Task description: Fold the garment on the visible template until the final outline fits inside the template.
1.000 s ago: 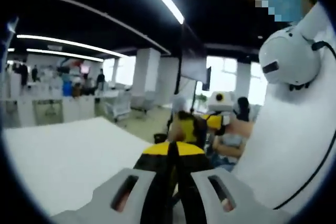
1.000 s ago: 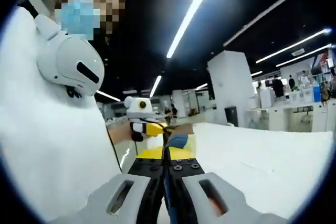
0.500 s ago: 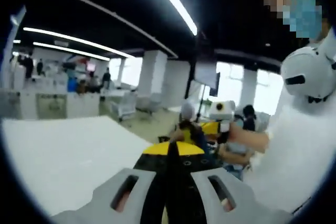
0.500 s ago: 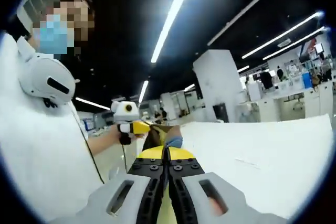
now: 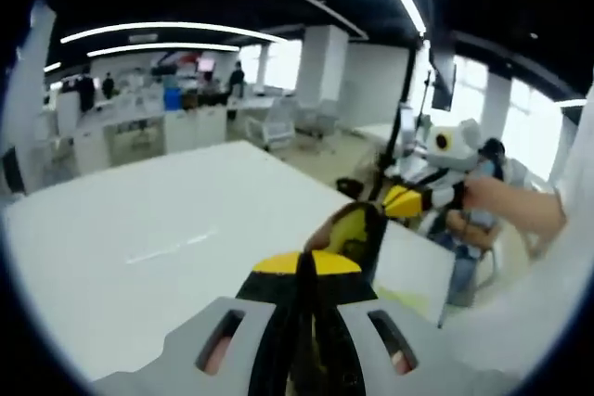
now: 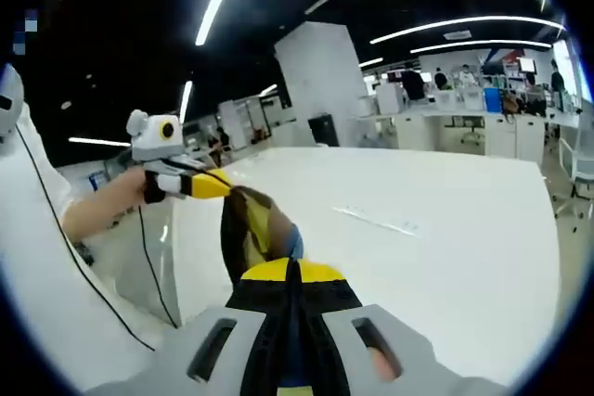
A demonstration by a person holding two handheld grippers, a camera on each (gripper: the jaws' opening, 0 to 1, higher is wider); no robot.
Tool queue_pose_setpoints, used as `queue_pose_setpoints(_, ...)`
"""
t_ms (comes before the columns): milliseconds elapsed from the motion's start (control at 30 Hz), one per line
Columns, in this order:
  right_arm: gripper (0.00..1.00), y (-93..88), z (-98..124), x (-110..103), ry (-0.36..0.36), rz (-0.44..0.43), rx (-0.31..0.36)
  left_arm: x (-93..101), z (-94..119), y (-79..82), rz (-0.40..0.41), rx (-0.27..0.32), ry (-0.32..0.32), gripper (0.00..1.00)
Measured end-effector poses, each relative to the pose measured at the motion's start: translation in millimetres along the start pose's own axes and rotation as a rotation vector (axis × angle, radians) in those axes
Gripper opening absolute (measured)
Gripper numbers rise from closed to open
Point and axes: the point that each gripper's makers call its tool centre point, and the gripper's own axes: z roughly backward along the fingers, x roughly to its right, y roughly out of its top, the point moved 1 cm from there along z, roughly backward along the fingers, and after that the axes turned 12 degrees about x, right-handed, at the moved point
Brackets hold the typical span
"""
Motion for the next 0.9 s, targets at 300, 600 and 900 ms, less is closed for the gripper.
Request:
queue_pose_setpoints(300,0.01,-19.3,-17,28,-0.054,-0.002,-0.072,-29.6,-23,-21.2,0.039,-0.066,0.018,0.0)
queue_pose_setpoints(600,0.01,-35.4,-20,53,-0.105,-0.002,-0.118,-40.5,-43,-36.0,0.092,-0.089,0.062,0.0)
queue_pose_setpoints(900,0.01,-42.2,-23,64,-0.137,-0.007,-0.137,-49.0,-54,-40.4,0.097,-0.099,0.101,0.0)
